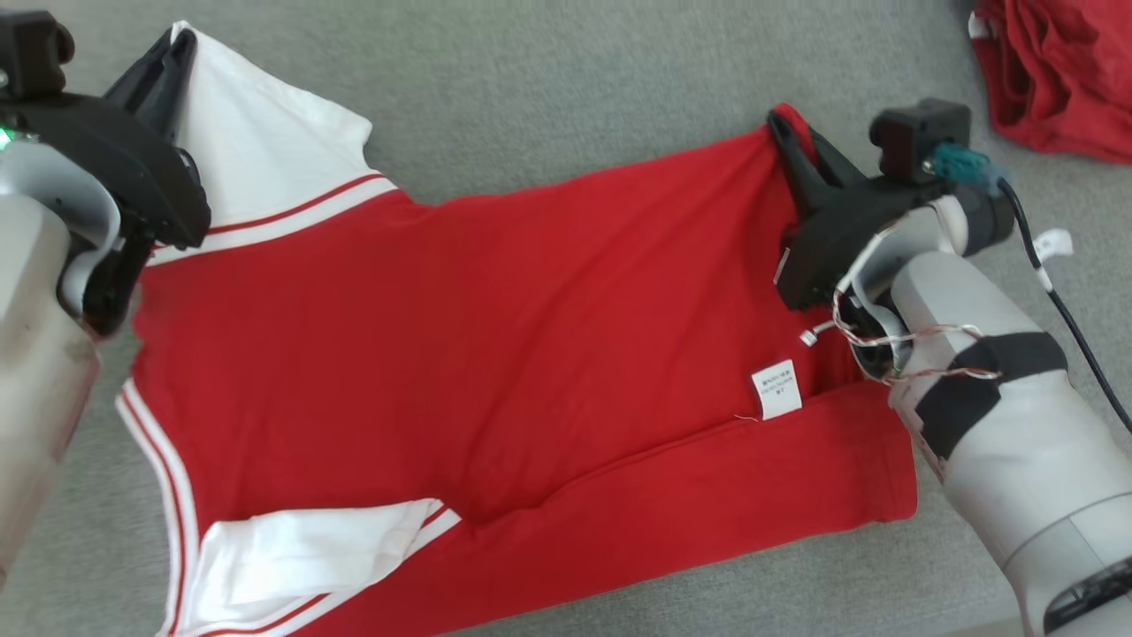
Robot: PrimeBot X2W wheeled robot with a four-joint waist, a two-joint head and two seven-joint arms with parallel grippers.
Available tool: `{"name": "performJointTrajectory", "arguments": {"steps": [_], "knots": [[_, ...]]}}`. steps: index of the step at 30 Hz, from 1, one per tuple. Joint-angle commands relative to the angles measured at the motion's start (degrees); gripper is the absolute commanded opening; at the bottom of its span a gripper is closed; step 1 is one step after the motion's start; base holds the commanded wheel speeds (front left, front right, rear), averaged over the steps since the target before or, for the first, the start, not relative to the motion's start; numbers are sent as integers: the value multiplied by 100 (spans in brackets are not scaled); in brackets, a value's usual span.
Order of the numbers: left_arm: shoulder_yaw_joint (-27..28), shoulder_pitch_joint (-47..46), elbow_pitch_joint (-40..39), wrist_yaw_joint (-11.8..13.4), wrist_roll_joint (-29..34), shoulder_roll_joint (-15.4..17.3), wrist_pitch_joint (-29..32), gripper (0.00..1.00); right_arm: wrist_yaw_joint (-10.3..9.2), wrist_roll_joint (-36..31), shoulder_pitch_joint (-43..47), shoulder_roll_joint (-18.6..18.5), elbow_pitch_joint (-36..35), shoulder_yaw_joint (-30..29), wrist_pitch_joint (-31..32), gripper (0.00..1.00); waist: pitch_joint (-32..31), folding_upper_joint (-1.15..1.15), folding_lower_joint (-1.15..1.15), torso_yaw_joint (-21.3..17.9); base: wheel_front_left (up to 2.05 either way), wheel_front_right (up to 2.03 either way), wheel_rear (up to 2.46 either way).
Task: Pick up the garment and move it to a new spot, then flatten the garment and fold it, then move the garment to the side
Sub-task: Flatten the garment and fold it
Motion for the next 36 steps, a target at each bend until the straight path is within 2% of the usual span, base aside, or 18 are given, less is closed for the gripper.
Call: {"name": "performJointTrajectory", "arguments": {"steps": [1,9,14,17,22,26,36], "knots": [[2,169,-102,11,-109,39,-164,0,-16,67,169,-85,32,26,-89,0,-227,-1,0,179,0,0,0],[-49,890,-1115,11,-339,246,-570,0,-16,299,638,-416,-193,166,-398,0,-533,-1,0,509,0,0,0],[347,1595,-2039,12,-390,337,-623,0,-16,425,996,-645,-412,154,-485,0,-726,-1,0,712,0,0,0],[705,2213,-2723,109,-239,344,-622,0,-16,452,1236,-728,-593,49,-496,0,-860,-1,0,786,0,0,0],[1283,3398,-3770,387,-45,219,-618,0,-16,329,1820,-834,-1120,-410,-497,0,-1054,-1,0,871,0,0,0],[1598,4316,-4239,542,132,100,-618,0,-16,192,2349,-876,-1601,-815,-499,0,-1159,-1,0,932,0,0,0],[2195,5786,-4450,520,397,-483,-618,0,-16,-40,3751,-703,-2617,-1655,-495,0,-1392,-1,0,926,0,0,0]]}}
